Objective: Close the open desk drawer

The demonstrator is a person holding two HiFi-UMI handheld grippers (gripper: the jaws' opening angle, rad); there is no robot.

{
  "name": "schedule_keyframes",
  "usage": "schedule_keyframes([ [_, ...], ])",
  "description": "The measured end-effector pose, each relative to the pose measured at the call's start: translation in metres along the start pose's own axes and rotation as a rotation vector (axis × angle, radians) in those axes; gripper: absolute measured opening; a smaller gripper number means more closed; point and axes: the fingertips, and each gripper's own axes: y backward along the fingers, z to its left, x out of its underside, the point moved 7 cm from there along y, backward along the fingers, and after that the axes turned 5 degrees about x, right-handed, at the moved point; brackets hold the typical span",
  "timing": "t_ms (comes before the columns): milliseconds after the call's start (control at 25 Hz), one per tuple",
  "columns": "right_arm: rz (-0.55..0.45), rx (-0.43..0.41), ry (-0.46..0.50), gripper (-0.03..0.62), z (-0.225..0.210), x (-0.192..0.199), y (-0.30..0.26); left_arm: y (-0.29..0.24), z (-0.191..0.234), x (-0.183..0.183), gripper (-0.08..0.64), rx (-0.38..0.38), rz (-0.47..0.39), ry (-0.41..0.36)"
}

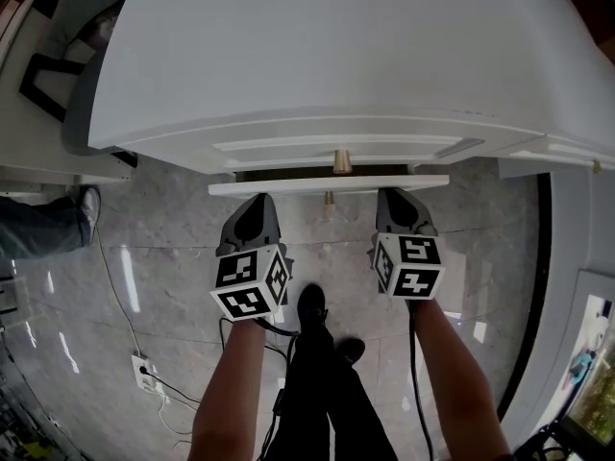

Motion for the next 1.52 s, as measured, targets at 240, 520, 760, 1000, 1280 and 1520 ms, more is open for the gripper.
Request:
schedule_keyframes([
  [240,-0.002,-0.001,-0.001,0.005,0.001,-0.011,-0.013,-0.012,0.004,-0.011,0.009,0.000,-0.001,-0.008],
  [520,-0.002,0.009,-0.036,0.005,0.000,-0.019,-0.024,-0.023,0.006,-0.019,0.009,-0.016,0.001,-0.026],
  [760,-0.009,0.019,-0.040,0.005,-0.001,-0.022,-0.028,-0.027,0.006,-0.021,0.009,-0.026,-0.005,-0.027],
  [1000,-0.048,0.025,-0.057,0.005,-0.004,-0.022,-0.004,-0.012,-0.003,-0.020,0.009,-0.026,-0.015,-0.033],
  [1280,-0.123,0.005,-0.082,0.005,-0.003,-0.033,0.051,0.035,-0.027,-0.026,0.009,-0.001,-0.095,-0.060],
  [1520,-0.189,-0.037,-0.080,0.005,0.006,-0.047,0.112,0.088,-0.047,-0.033,0.009,0.052,-0.128,-0.075],
])
